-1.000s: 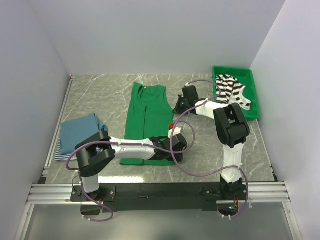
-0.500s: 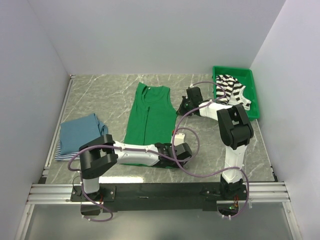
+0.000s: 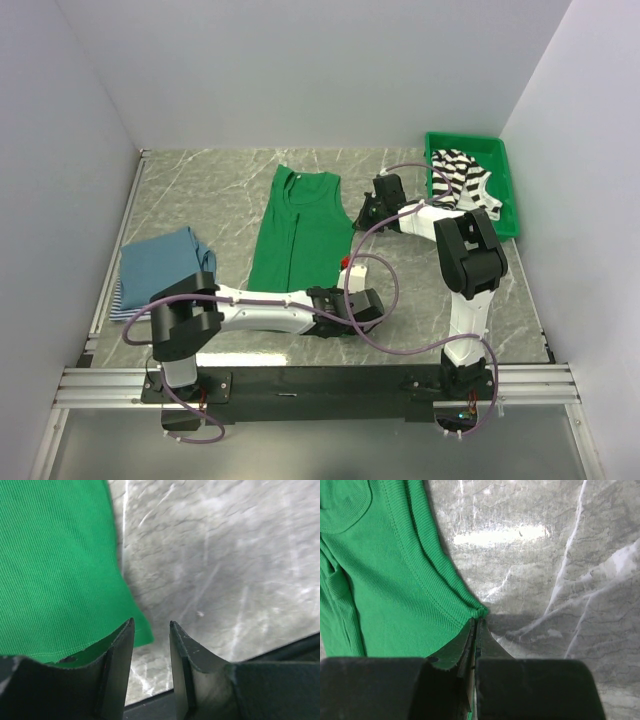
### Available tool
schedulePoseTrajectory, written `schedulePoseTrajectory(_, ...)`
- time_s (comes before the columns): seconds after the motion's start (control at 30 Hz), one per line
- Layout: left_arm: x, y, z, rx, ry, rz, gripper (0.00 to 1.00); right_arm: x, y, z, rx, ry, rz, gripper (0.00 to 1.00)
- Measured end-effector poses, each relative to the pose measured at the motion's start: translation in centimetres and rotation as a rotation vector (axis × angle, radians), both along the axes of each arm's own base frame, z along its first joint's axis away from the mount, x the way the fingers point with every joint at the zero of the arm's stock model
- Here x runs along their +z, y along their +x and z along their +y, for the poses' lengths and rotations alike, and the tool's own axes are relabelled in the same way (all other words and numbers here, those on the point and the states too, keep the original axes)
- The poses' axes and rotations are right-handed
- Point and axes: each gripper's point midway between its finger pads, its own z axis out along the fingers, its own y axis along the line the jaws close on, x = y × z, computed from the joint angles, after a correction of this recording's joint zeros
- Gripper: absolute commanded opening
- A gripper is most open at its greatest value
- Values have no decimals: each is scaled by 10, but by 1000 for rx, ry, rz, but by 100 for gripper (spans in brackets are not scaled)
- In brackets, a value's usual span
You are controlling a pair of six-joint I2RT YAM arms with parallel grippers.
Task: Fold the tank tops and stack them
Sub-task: Fold the tank top
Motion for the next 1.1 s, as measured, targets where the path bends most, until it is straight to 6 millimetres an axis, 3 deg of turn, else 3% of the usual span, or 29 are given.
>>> schedulePoseTrajectory(0.17, -23, -2, 5, -1, 60, 16, 39, 0, 0, 0, 0, 0, 0, 0)
schedulePoseTrajectory(0.33, -31, -3, 3, -3, 89, 23, 38, 0, 0, -1, -2, 0, 0, 0)
schedulePoseTrajectory(0.43, -34, -4, 3, -3, 99, 25, 30, 0, 0, -2, -3, 1, 1, 0)
schedulePoseTrajectory(0.6, -35, -8, 2, -14, 104, 25, 1, 0, -1, -6, -10, 1, 3, 0)
schedulePoseTrajectory(0.77, -34, -15, -2, -33, 87, 20, 1, 0, -4, -13, -23, -4, 8, 0)
schedulePoseTrajectory(0.9, -24, -21, 7, -38, 33, 17, 1, 0, -7, -20, -38, -17, 14, 0)
schedulePoseTrajectory(1.1, 21, -23, 20, -13, -142, -9, 0, 9, -11, -24, -49, -28, 13, 0)
